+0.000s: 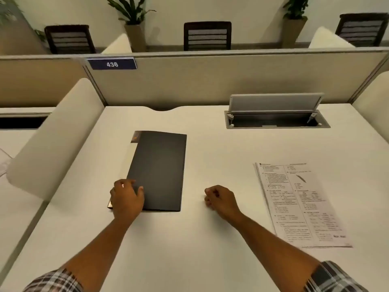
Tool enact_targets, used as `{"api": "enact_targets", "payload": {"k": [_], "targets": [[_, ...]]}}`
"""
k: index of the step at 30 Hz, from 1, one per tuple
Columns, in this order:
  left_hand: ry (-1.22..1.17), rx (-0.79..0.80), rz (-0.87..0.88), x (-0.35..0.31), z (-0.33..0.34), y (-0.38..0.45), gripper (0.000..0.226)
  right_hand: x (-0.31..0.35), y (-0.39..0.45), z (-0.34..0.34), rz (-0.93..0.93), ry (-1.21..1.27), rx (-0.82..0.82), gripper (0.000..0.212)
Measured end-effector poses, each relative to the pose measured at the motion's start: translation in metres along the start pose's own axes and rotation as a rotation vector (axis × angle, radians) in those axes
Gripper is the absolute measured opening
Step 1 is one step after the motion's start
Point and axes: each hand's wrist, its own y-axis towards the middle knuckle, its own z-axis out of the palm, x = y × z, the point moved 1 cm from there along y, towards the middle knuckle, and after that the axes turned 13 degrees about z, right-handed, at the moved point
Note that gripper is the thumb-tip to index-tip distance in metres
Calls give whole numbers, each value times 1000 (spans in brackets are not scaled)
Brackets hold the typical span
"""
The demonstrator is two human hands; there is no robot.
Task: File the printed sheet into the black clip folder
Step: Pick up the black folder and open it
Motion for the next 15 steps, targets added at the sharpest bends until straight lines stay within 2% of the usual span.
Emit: {"api": "enact_targets", "payload": {"k": [2,5,10,13,15], "targets": [[-23,-6,-76,22,-10,11,36,11,4,25,46,29,-21,16],[-75,82,-185,55,-14,29,45,23,7,62,69,7,-70,17],[-139,149,-205,80,-8,45,55,29,11,96,52,-125,-152,25],[-183,184,-229,78,-5,49,57,30,13,103,46,-170,-215,13],[-190,195,-234,75,-3,49,53,31,16,105,43,-187,-235,21]]}}
